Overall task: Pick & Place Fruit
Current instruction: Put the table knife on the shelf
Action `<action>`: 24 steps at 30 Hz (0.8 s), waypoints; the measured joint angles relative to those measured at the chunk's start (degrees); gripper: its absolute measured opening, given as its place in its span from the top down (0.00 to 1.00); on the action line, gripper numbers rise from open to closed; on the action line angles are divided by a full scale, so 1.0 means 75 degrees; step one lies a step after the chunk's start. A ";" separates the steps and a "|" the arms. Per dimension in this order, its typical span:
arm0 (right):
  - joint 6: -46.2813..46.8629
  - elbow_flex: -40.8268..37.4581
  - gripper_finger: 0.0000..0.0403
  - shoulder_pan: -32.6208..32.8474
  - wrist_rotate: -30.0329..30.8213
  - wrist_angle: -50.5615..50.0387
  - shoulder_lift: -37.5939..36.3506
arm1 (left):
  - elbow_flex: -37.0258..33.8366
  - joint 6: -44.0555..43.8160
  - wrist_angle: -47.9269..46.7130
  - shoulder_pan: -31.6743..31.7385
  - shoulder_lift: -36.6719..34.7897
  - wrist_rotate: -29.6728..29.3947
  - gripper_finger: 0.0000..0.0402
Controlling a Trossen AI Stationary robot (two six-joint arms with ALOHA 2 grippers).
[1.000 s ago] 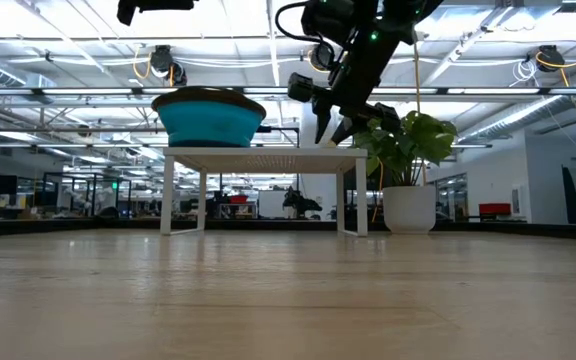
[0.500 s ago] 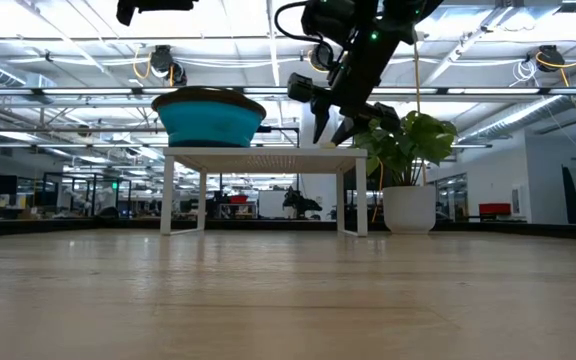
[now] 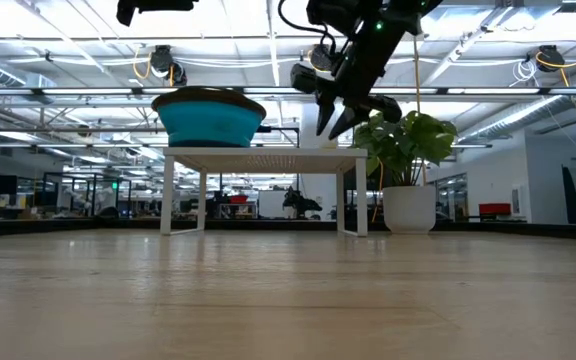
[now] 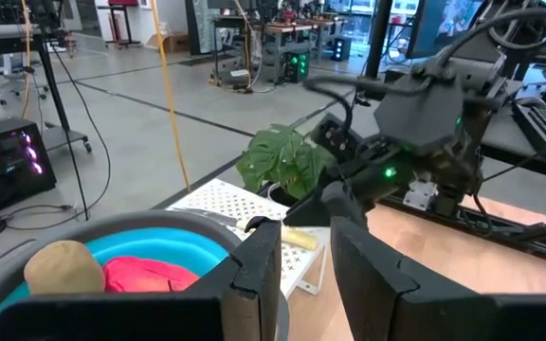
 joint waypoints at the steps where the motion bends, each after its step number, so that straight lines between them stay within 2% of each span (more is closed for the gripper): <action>1: -0.0020 0.0002 0.77 0.0000 0.0005 0.0012 -0.0038 | 0.0000 0.0003 0.0000 0.0000 0.0000 0.0000 0.77; 8: 0.0225 0.0006 0.84 -0.0061 -0.0035 -0.0824 -0.0112 | 0.0000 0.0017 0.0001 0.0000 0.0000 0.0000 0.77; 13: 0.0108 0.0006 0.91 -0.0048 -0.0036 -0.0856 -0.0111 | 0.0000 0.0017 0.0003 0.0000 0.0000 -0.0003 0.77; 18: 0.0053 0.0006 0.98 -0.0047 -0.0405 -0.0845 -0.0111 | 0.0000 0.0015 0.0006 0.0000 0.0000 -0.0003 0.77; 24: -0.0083 0.0006 0.99 -0.0047 -0.0442 -0.0807 -0.0108 | 0.0000 0.0015 0.0012 -0.0001 0.0000 -0.0003 0.77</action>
